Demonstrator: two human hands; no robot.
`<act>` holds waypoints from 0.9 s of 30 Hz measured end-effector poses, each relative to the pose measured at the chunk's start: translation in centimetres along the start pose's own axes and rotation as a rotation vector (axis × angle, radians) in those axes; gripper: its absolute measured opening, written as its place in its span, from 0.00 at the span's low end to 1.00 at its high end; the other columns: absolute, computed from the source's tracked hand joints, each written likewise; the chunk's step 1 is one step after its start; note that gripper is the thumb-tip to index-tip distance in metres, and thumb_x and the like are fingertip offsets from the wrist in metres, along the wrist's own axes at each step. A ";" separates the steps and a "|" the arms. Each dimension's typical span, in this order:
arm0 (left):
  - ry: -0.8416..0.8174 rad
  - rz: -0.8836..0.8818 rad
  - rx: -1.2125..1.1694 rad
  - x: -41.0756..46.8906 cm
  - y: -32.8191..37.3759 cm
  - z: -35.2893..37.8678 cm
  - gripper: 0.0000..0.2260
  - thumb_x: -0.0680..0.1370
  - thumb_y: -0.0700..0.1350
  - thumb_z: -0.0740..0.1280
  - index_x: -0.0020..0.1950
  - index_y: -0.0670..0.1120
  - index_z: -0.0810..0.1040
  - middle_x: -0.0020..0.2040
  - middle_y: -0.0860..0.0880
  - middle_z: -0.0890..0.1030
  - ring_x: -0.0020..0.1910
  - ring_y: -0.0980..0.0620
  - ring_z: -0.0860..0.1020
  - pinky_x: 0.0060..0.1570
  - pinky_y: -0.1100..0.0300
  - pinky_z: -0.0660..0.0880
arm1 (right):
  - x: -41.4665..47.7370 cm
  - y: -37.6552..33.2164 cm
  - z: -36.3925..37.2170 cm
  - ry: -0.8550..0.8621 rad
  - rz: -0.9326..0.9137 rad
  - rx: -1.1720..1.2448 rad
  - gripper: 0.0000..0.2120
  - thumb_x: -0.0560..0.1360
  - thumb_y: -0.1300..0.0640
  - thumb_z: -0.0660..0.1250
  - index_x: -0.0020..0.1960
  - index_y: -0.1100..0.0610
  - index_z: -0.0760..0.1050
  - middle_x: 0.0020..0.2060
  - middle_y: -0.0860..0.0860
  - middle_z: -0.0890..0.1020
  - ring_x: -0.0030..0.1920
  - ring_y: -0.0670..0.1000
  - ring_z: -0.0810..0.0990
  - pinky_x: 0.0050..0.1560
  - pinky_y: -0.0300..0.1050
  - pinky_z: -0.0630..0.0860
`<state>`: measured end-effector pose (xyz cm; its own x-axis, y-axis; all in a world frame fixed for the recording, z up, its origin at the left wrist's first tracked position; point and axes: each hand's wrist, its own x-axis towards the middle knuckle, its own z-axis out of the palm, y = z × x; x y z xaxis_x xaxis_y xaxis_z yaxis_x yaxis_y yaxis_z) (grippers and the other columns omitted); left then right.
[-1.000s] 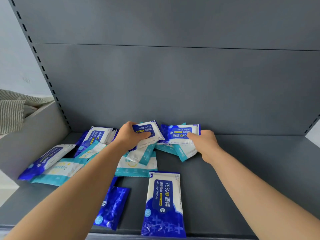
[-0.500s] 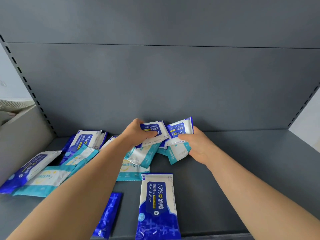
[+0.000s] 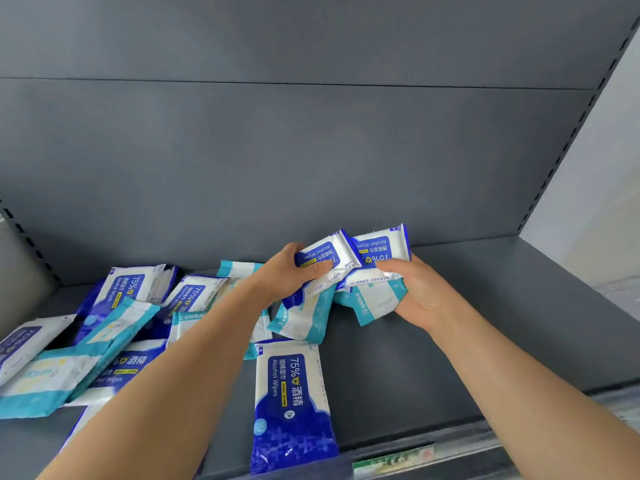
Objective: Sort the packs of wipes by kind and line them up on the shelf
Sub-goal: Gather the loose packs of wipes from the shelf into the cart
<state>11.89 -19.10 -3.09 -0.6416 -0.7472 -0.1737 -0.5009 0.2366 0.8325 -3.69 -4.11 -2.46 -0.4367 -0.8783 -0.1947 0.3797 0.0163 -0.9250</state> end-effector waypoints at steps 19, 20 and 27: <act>-0.056 0.037 -0.426 -1.7 12.6 12.3 0.34 0.65 0.55 0.79 0.65 0.48 0.68 0.51 0.47 0.83 0.42 0.49 0.85 0.43 0.49 0.82 | -8.9 -6.7 -12.7 0.208 -0.203 0.014 0.14 0.76 0.60 0.66 0.61 0.52 0.73 0.52 0.54 0.84 0.47 0.52 0.84 0.44 0.47 0.79; -0.076 0.045 -0.419 -1.7 13.9 14.5 0.34 0.65 0.56 0.78 0.65 0.48 0.68 0.51 0.47 0.83 0.42 0.49 0.85 0.43 0.49 0.82 | -9.9 -7.3 -14.8 0.235 -0.216 0.010 0.14 0.77 0.59 0.66 0.62 0.52 0.73 0.52 0.54 0.84 0.46 0.52 0.84 0.44 0.47 0.79; -0.276 0.076 -0.464 -2.4 22.7 30.0 0.30 0.70 0.50 0.77 0.67 0.45 0.67 0.52 0.43 0.83 0.39 0.48 0.84 0.35 0.55 0.80 | -16.4 -11.1 -30.1 0.381 -0.241 0.039 0.07 0.77 0.63 0.59 0.52 0.56 0.73 0.42 0.55 0.83 0.38 0.51 0.82 0.37 0.42 0.77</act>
<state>-15.37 6.71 0.46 -0.8259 -0.5333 -0.1833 -0.1781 -0.0617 0.9821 -25.29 24.53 1.12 -0.7827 -0.6161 -0.0883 0.2576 -0.1914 -0.9471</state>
